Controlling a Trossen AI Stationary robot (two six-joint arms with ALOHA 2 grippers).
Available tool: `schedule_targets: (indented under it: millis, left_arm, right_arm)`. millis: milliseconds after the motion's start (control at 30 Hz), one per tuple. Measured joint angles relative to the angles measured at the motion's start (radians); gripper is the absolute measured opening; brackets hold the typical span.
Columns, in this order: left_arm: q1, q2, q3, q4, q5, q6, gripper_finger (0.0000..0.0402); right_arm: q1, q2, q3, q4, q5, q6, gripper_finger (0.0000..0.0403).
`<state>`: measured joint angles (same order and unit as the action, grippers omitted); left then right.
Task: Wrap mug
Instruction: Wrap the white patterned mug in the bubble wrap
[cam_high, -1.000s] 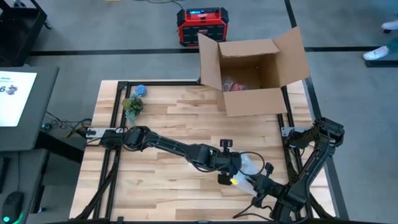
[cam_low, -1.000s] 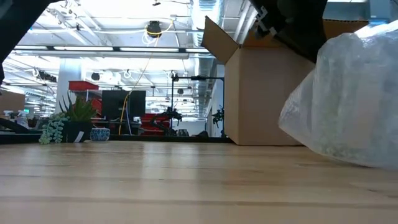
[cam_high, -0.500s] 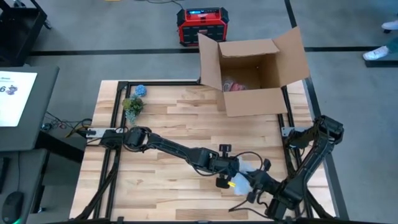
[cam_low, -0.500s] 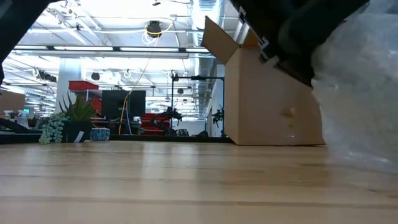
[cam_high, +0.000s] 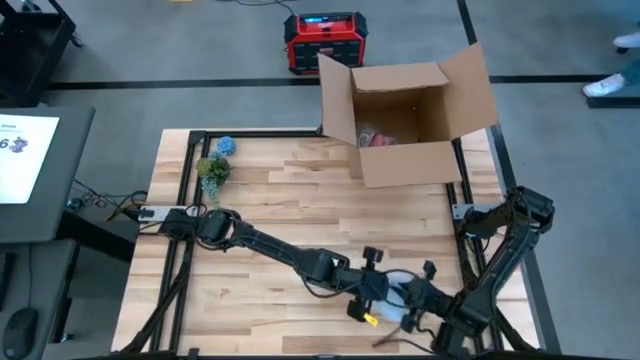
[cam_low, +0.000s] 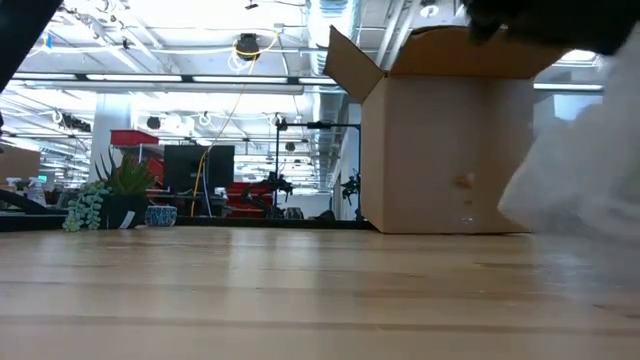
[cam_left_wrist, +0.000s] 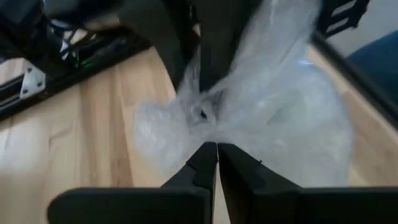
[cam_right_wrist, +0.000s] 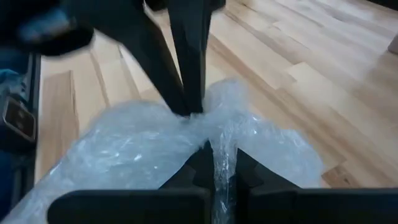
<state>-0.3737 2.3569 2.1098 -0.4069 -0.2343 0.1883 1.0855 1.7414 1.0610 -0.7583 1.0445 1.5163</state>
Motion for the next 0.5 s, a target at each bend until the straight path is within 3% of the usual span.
schedule_targets:
  millis: [200,367,500]
  left_arm:
    - [0.001,-0.009,0.007,-0.030,-0.004,-0.030,0.0004]
    - [0.002,-0.059,0.038,-0.311,-0.013,-0.129,0.0037]
    - [-0.028,-0.110,0.043,-0.476,0.041,-0.282,0.0067]
  right_arm:
    - [0.022,0.085,-0.002,0.021,0.017,0.038,0.0000]
    - [0.009,0.110,-0.002,0.018,0.024,0.065,0.0000]
    - [0.004,0.106,-0.002,0.013,0.019,0.065,0.0000]
